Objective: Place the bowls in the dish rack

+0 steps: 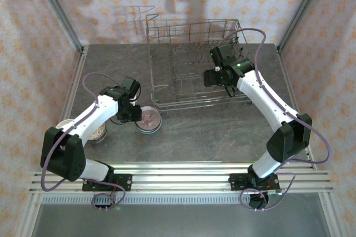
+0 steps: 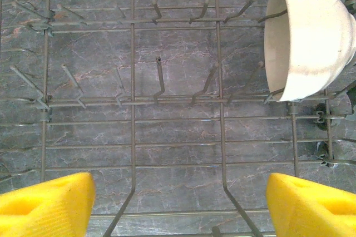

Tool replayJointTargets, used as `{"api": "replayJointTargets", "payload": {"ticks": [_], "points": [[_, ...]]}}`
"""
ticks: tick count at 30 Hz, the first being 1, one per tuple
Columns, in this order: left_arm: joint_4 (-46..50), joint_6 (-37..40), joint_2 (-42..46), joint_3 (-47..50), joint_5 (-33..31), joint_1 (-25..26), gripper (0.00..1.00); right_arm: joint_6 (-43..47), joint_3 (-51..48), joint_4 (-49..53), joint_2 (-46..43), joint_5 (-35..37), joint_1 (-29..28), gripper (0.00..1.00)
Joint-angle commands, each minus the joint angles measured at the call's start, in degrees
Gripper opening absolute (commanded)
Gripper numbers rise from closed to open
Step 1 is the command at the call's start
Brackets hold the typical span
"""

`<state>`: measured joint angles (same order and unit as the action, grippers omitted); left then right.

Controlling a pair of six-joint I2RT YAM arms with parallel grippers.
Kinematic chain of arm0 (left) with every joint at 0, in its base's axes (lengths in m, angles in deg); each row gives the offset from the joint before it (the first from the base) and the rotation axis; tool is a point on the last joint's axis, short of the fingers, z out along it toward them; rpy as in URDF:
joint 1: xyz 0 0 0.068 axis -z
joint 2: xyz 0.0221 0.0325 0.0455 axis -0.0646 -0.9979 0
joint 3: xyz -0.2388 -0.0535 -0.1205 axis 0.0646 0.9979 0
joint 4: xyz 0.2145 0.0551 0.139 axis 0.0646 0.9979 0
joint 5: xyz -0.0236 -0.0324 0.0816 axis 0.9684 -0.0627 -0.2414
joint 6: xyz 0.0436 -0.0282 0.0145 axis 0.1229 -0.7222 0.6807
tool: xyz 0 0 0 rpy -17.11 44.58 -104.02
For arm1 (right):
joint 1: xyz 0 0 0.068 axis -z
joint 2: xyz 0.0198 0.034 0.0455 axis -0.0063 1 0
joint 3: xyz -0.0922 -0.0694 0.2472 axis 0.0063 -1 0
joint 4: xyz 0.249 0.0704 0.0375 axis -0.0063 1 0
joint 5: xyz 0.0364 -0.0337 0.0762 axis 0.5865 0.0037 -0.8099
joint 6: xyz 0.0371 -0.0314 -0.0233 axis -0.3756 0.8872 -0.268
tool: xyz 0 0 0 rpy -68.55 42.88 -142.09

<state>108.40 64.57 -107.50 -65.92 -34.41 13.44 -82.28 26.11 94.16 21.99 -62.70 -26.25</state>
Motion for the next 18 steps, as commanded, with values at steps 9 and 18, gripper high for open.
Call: {"api": "replayJointTargets", "payload": {"ticks": [9,18], "points": [[0.25,-3.71,3.89,-0.01,1.89,0.17,0.44,0.68,0.38,-0.49,0.2,-0.12,-0.46,0.81],[-3.21,-5.05,2.8,0.4,6.51,0.26,0.45,0.81,0.86,-0.39,0.64,-0.12,-0.63,0.81]]}}
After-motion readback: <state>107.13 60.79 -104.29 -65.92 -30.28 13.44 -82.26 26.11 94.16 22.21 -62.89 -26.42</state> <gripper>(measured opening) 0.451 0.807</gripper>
